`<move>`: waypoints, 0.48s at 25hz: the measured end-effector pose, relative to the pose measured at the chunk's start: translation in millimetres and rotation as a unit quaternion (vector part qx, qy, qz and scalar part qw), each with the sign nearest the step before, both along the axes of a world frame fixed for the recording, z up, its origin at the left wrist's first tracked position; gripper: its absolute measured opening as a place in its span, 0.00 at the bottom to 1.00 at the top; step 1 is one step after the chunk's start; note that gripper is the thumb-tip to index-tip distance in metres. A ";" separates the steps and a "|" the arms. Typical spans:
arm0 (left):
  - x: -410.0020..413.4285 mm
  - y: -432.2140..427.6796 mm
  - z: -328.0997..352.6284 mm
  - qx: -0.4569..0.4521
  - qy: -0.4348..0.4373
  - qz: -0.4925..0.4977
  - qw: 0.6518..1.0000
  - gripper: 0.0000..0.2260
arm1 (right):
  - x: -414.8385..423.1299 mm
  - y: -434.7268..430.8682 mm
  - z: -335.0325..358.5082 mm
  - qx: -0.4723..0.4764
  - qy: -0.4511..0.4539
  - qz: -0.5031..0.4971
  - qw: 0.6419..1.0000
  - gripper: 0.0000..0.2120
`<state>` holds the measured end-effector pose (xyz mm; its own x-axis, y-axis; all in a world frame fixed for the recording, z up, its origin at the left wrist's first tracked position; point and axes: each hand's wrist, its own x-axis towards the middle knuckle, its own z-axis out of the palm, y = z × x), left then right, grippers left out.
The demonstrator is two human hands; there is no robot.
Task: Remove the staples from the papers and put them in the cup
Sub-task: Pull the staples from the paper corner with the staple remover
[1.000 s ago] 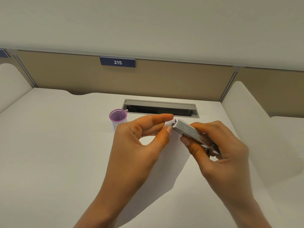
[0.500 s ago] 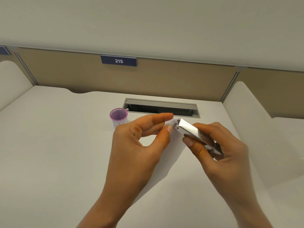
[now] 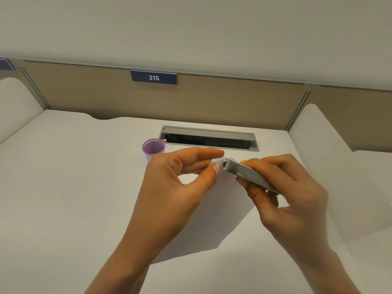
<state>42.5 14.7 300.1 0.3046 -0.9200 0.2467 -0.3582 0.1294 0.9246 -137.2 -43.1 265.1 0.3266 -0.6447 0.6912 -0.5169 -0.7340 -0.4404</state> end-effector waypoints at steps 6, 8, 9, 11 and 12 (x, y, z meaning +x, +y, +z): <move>5.9 -2.4 5.1 0.040 -0.016 -0.027 0.999 0.07 | -2.7 -5.6 -1.6 -0.003 0.025 0.017 1.000 0.14; 8.2 -3.0 6.5 0.057 -0.015 -0.039 0.997 0.07 | -3.8 -8.0 -2.0 -0.006 0.034 0.022 0.999 0.14; 9.5 -3.4 7.2 0.065 -0.012 -0.045 0.997 0.06 | -4.3 -9.3 -1.9 -0.007 0.037 0.028 0.999 0.13; 11.6 -3.8 8.1 0.078 -0.003 -0.056 0.995 0.06 | -5.4 -11.6 -2.0 -0.014 0.039 0.037 0.998 0.13; 12.5 -4.2 8.4 0.083 0.003 -0.062 0.995 0.06 | -5.9 -12.4 -2.4 -0.017 0.039 0.041 0.998 0.14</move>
<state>55.0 10.6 308.5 0.1874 -0.9785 0.0859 -0.3439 0.0166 0.9389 -143.0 -55.6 262.7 0.4305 -0.5898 0.6833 -0.4857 -0.7894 -0.3754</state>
